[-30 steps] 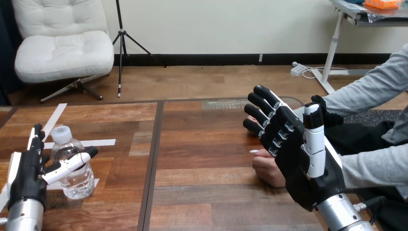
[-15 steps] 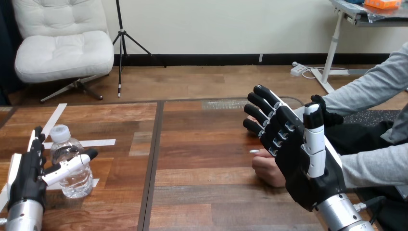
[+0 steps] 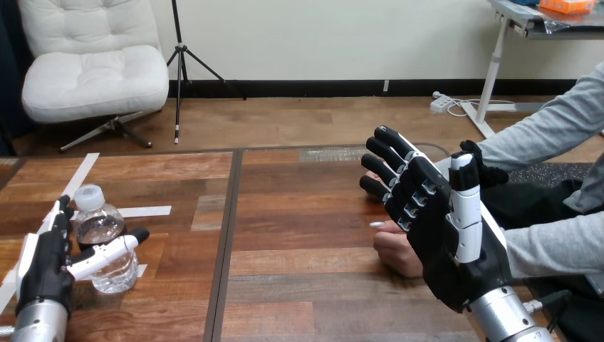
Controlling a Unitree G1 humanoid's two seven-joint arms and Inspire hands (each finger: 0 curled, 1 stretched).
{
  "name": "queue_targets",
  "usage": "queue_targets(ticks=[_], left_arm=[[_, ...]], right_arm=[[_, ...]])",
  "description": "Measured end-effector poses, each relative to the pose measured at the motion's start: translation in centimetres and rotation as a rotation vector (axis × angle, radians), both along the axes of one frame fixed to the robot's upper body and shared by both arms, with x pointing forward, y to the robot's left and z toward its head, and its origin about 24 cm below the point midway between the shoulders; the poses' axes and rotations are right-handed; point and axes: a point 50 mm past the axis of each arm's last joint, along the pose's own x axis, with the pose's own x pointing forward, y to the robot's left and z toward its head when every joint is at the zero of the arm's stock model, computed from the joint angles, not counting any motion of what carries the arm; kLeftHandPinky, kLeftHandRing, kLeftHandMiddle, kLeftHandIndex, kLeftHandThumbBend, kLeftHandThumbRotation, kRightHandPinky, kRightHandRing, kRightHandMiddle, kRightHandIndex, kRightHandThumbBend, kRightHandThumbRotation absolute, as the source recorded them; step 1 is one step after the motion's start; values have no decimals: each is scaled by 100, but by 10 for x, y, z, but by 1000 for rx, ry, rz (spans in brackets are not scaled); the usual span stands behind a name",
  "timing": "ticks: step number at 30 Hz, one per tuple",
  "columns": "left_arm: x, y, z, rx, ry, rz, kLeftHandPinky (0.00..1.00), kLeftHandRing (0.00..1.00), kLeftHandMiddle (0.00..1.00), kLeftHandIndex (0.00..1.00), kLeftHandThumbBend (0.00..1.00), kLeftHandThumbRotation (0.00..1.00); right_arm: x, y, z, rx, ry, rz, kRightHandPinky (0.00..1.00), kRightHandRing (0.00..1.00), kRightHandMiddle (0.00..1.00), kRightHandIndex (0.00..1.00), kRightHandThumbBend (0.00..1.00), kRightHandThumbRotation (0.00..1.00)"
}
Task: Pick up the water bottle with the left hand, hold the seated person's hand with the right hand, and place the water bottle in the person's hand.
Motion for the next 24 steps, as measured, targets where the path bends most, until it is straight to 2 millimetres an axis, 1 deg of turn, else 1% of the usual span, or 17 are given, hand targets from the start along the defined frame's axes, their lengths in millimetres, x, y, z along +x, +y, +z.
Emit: queue_targets(ticks=[13, 24], left_arm=[[0, -2, -4, 23, 54, -8, 92, 97, 100, 100, 98, 34], [2, 0, -2, 54, 75, 0, 91, 94, 97, 98, 95, 39]], right_arm=[[0, 0, 0, 0, 0, 0, 92, 95, 94, 92, 80, 100], [0, 0, 0, 0, -1, 0, 92, 94, 94, 92, 79, 100]])
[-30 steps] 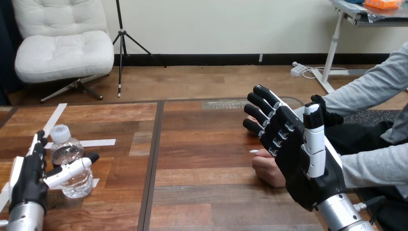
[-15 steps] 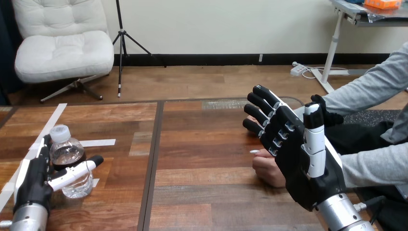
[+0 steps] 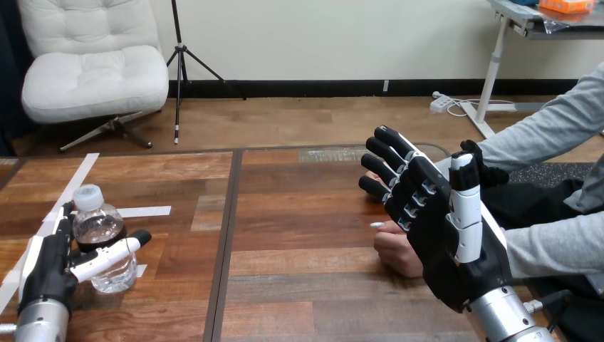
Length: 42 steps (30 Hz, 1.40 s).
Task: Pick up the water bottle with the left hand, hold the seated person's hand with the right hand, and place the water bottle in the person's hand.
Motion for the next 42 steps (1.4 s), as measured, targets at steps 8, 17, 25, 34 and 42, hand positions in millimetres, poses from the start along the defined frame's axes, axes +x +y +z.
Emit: queue_targets(ticks=[8, 17, 25, 34, 42], left_arm=[[3, 0, 3, 47, 35, -27, 90, 94, 97, 98, 92, 46], [7, 1, 6, 88, 69, -50, 91, 94, 97, 97, 93, 51], [10, 4, 9, 101, 83, -51, 91, 94, 97, 98, 95, 51], [12, 4, 10, 99, 91, -48, 90, 94, 97, 99, 93, 46], [14, 4, 11, 99, 94, -32, 87, 91, 95, 95, 93, 32]], right_arm=[[0, 0, 0, 0, -1, 0, 92, 94, 94, 92, 79, 100], [0, 0, 0, 0, -2, 0, 92, 94, 94, 91, 79, 100], [0, 0, 1, 0, -5, 1, 91, 94, 94, 91, 80, 100], [0, 0, 2, 0, -10, 2, 91, 94, 93, 91, 81, 100], [0, 0, 2, 0, -9, 2, 91, 94, 93, 91, 81, 100]])
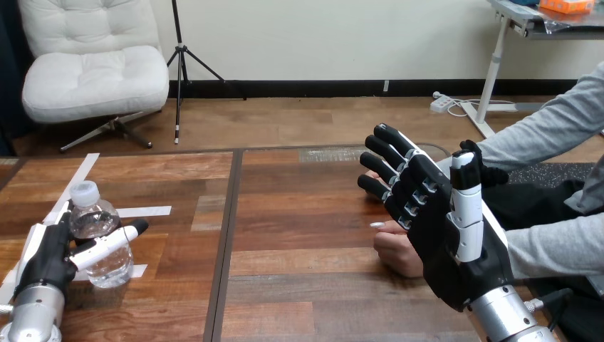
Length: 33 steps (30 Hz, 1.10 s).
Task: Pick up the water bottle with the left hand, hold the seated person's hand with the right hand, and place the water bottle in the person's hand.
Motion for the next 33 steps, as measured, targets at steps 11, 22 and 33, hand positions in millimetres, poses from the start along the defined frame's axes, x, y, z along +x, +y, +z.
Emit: queue_targets(ticks=[11, 22, 33], left_arm=[[4, 0, 3, 11, -19, 59, 76, 82, 85, 85, 96, 6], [5, -1, 4, 12, -49, 120, 63, 67, 68, 71, 92, 0], [5, -4, 2, 22, -67, 170, 50, 51, 52, 55, 79, 0]], right_arm=[[0, 0, 0, 1, 1, -1, 90, 93, 93, 91, 81, 100], [-1, 0, -1, 4, 3, -1, 89, 93, 93, 91, 82, 100], [-1, 0, -1, 5, 4, -2, 89, 94, 93, 91, 82, 100]])
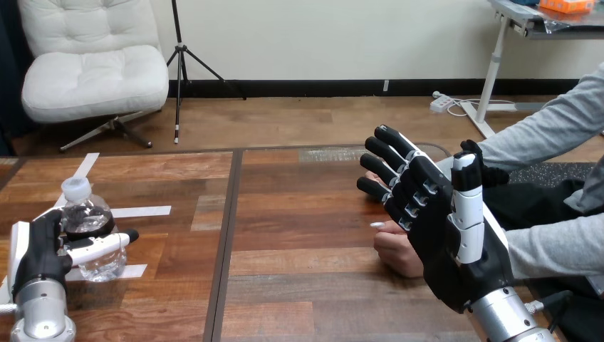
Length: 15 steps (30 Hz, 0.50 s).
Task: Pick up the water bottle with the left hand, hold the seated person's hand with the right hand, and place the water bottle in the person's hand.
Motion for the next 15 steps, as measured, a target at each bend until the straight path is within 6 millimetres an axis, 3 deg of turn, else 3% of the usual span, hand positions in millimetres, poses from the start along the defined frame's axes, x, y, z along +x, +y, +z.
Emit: queue_targets(ticks=[15], left_arm=[[-1, 0, 1, 24, -33, 18, 42, 45, 47, 48, 78, 0]], right_arm=[[0, 0, 0, 0, 0, 0, 89, 94, 93, 91, 82, 100]])
